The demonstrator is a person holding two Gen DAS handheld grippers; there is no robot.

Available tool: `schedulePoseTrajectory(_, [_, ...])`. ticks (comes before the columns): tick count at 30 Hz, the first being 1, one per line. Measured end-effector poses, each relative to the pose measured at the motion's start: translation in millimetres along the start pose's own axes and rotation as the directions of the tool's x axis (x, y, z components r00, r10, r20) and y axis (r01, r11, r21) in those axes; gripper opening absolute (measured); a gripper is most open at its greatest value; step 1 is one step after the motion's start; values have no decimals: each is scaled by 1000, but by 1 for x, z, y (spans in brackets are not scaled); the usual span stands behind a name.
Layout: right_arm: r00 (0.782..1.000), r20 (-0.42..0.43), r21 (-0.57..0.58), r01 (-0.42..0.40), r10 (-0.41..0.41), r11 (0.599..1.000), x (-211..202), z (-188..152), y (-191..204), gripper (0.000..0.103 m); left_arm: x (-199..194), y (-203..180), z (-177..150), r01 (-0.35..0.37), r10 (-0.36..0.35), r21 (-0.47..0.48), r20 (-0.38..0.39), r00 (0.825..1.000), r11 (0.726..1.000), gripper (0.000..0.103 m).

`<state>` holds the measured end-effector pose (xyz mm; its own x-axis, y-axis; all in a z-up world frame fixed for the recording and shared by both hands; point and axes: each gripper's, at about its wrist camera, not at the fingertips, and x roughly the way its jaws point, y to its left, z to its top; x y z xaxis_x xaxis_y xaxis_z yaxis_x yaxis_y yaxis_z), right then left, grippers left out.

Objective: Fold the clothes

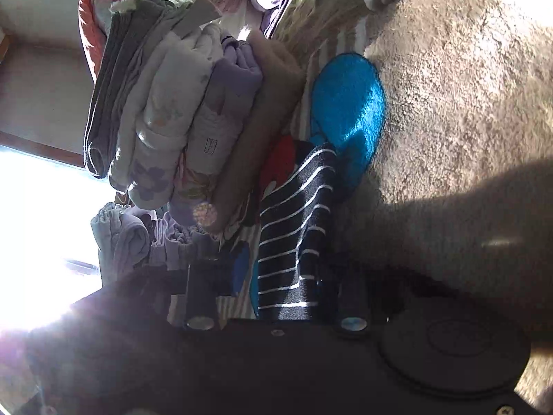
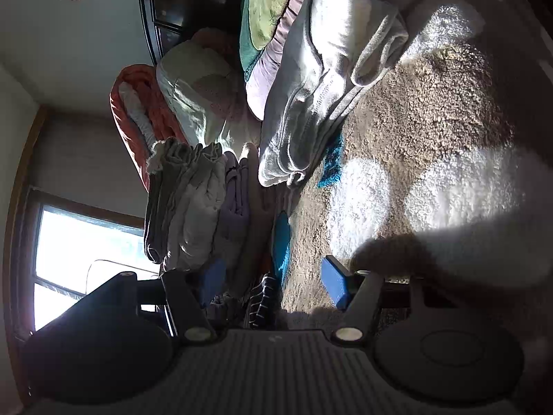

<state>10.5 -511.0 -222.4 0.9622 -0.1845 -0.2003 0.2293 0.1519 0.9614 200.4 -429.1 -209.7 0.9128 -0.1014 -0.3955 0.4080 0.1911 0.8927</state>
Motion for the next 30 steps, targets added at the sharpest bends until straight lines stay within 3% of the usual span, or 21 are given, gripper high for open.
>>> schedulePoseTrajectory(3, [1000,2,-24,1,-1,1000,-1,-1,3,62,4,5,4,12,-12,-18,-8,1000,1000,14])
schedulePoseTrajectory(11, [1000,-1,-95,-2,2,995,-2,-6,11,66,14,22,12,52,-54,-81,-24,998,995,4])
schedulePoseTrajectory(14, [997,-68,-175,-57,46,983,2,-17,23,66,6,56,5,92,-95,-205,-7,995,974,4])
schedulePoseTrajectory(17, [986,-147,-254,-119,83,960,7,-30,35,66,-4,106,-11,155,-153,-378,35,988,913,3])
schedulePoseTrajectory(19, [966,-244,-364,-174,87,915,14,-52,54,66,-12,141,-32,204,-190,-490,79,979,848,3])
schedulePoseTrajectory(22, [925,-372,-520,-276,77,808,18,-95,81,66,-28,191,-69,269,-221,-629,155,963,730,3])
schedulePoseTrajectory(26, [866,-500,-674,-396,10,623,17,-163,111,66,-45,239,-115,295,-222,-744,199,954,600,3])
schedulePoseTrajectory(30, [838,-539,-758,-440,-84,482,14,-212,121,66,-62,267,-155,285,-198,-808,212,957,516,3])
